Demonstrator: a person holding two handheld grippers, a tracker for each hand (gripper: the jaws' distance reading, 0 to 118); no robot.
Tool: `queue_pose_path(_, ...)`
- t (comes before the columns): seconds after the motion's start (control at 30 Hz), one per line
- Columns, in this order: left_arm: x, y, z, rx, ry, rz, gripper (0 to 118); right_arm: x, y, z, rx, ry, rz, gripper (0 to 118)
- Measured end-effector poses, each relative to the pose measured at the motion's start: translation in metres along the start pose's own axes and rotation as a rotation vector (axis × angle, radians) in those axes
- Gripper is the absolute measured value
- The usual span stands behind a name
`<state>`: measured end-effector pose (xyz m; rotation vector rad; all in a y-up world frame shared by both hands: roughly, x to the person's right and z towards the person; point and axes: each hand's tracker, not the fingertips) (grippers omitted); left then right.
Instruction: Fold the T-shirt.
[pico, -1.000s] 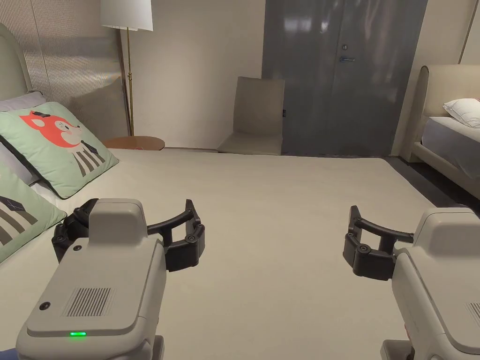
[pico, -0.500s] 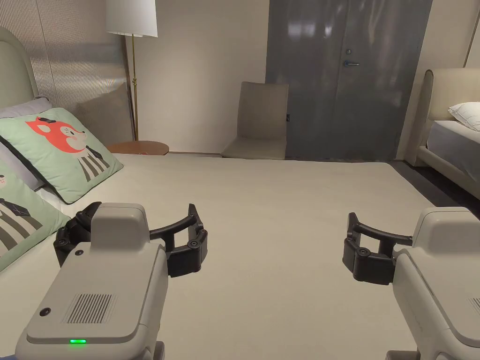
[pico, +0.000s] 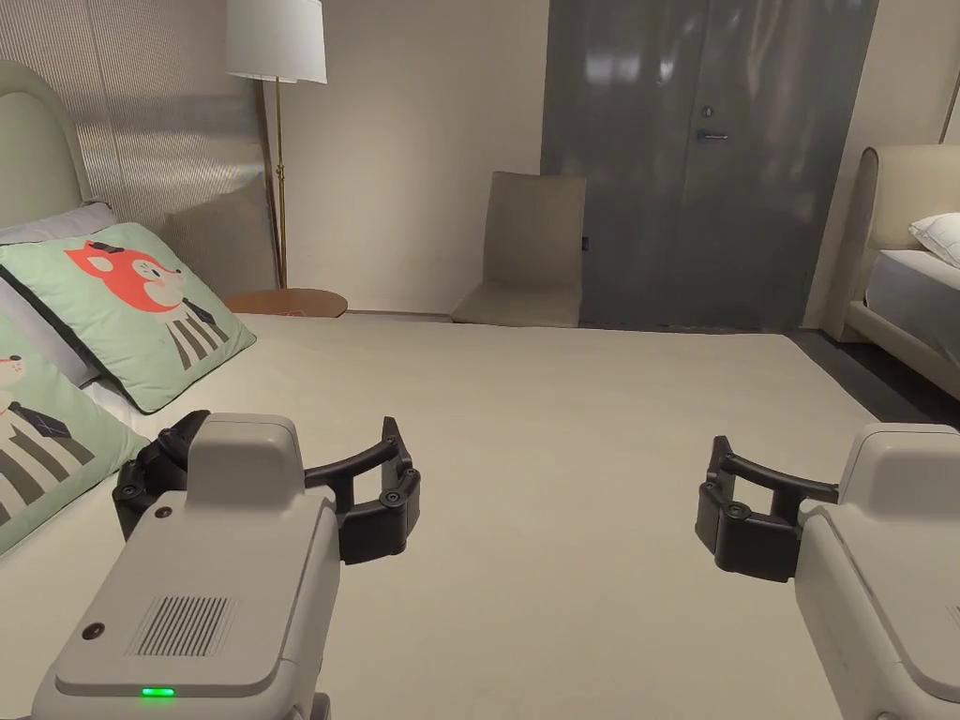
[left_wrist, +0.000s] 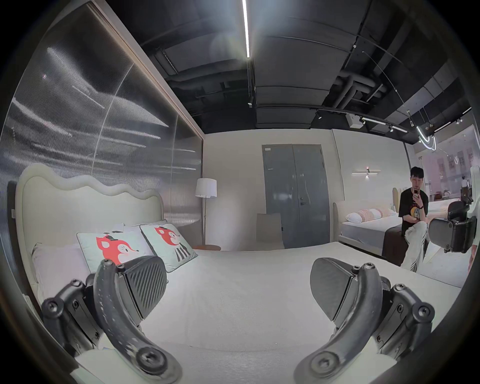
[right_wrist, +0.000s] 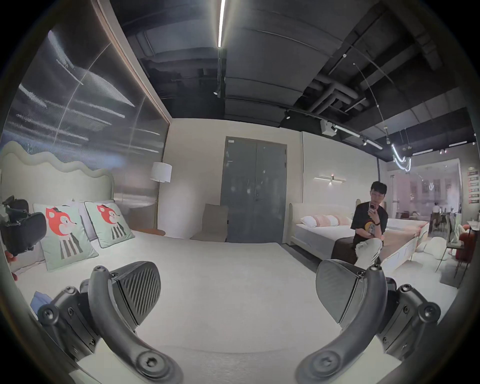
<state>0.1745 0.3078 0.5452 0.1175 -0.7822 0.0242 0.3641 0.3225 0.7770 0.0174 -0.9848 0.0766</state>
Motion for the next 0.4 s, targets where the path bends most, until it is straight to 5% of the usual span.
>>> queue_pose_path(0.4, 0.0035, -0.0001, 0.0002, -0.006, -0.005, -0.003, 111, -0.0021, -0.0007, 0.0013, 0.021, -0.036, 0.027, 118)
